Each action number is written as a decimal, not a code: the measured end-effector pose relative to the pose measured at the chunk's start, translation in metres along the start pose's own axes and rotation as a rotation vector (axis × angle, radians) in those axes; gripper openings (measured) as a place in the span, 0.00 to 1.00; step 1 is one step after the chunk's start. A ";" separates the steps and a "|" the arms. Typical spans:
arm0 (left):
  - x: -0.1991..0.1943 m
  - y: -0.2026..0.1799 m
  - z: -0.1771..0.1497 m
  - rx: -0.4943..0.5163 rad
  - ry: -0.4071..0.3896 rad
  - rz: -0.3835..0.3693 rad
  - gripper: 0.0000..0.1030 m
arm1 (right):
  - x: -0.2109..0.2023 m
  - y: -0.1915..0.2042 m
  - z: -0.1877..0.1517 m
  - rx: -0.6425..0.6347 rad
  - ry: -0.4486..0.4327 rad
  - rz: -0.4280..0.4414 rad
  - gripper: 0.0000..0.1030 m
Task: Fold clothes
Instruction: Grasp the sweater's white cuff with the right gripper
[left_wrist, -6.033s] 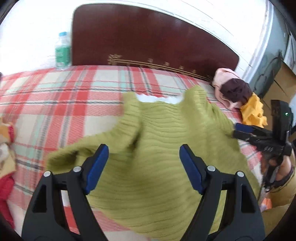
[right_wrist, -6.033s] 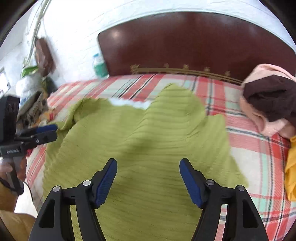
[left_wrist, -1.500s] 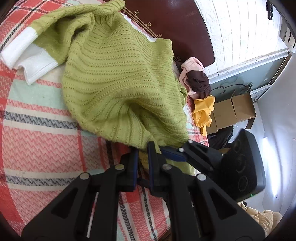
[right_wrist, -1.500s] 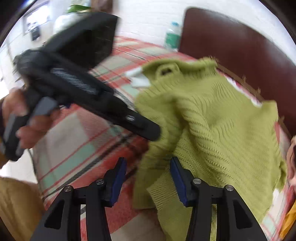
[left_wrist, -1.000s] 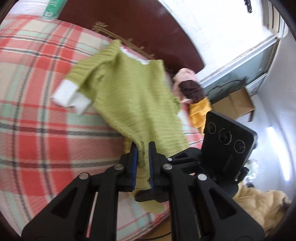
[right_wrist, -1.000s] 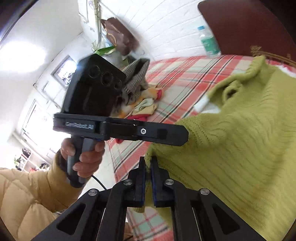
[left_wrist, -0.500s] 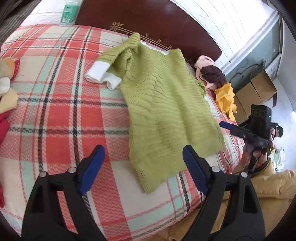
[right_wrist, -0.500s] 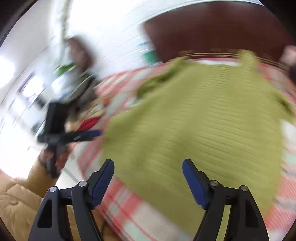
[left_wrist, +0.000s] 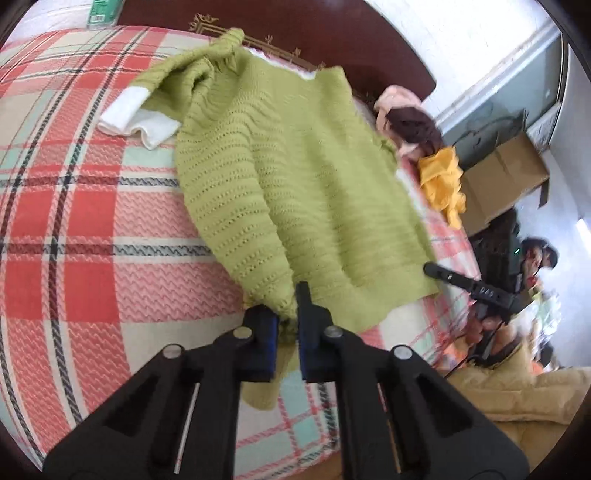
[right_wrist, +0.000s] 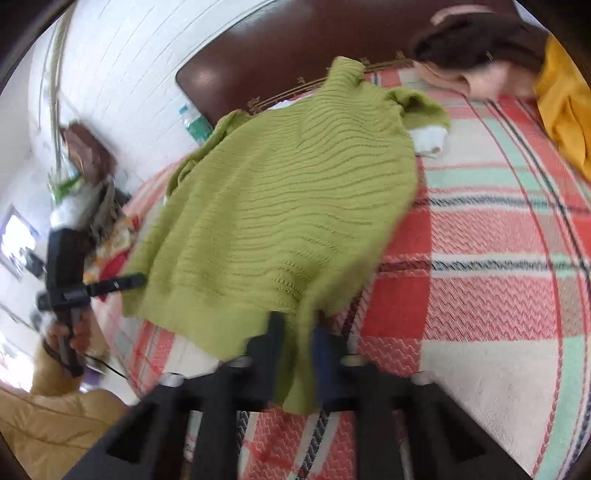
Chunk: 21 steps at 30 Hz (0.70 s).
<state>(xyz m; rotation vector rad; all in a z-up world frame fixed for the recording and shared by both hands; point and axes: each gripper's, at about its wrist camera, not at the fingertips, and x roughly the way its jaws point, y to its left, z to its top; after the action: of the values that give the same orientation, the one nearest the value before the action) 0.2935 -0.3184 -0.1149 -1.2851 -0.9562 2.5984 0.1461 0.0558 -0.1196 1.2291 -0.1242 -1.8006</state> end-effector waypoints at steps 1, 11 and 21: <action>-0.010 0.002 0.000 -0.021 -0.015 -0.026 0.07 | -0.005 -0.004 -0.004 0.021 -0.014 0.039 0.11; -0.064 -0.010 -0.017 0.031 -0.031 -0.033 0.08 | -0.068 0.016 -0.022 -0.059 0.015 0.138 0.07; 0.013 -0.092 0.007 0.348 -0.027 -0.027 0.82 | -0.062 -0.045 0.068 -0.002 -0.220 -0.127 0.59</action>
<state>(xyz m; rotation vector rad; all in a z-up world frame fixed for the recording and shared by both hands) 0.2628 -0.2442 -0.0679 -1.1389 -0.4881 2.6146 0.0699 0.0997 -0.0677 1.0545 -0.1719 -2.0437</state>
